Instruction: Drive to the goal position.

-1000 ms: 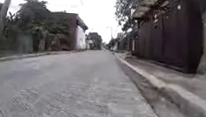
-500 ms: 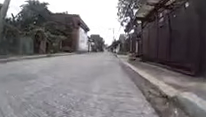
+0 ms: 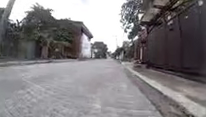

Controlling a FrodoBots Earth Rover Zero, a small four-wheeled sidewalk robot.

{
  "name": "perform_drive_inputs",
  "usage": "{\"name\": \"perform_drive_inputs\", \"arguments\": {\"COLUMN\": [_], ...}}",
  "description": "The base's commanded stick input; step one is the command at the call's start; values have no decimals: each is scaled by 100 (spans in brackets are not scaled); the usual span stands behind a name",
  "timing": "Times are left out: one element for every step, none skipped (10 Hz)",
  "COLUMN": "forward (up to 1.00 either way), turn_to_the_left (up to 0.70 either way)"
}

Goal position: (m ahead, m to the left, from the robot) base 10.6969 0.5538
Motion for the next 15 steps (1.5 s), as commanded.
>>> {"name": "perform_drive_inputs", "arguments": {"forward": [100,100,100,100,100,100,100,100,100,100,100,100,100,100,100], "turn_to_the_left": [0,0,0,-27,-39,-39,-39,-37,-22,0,0,0,0,0,0]}}
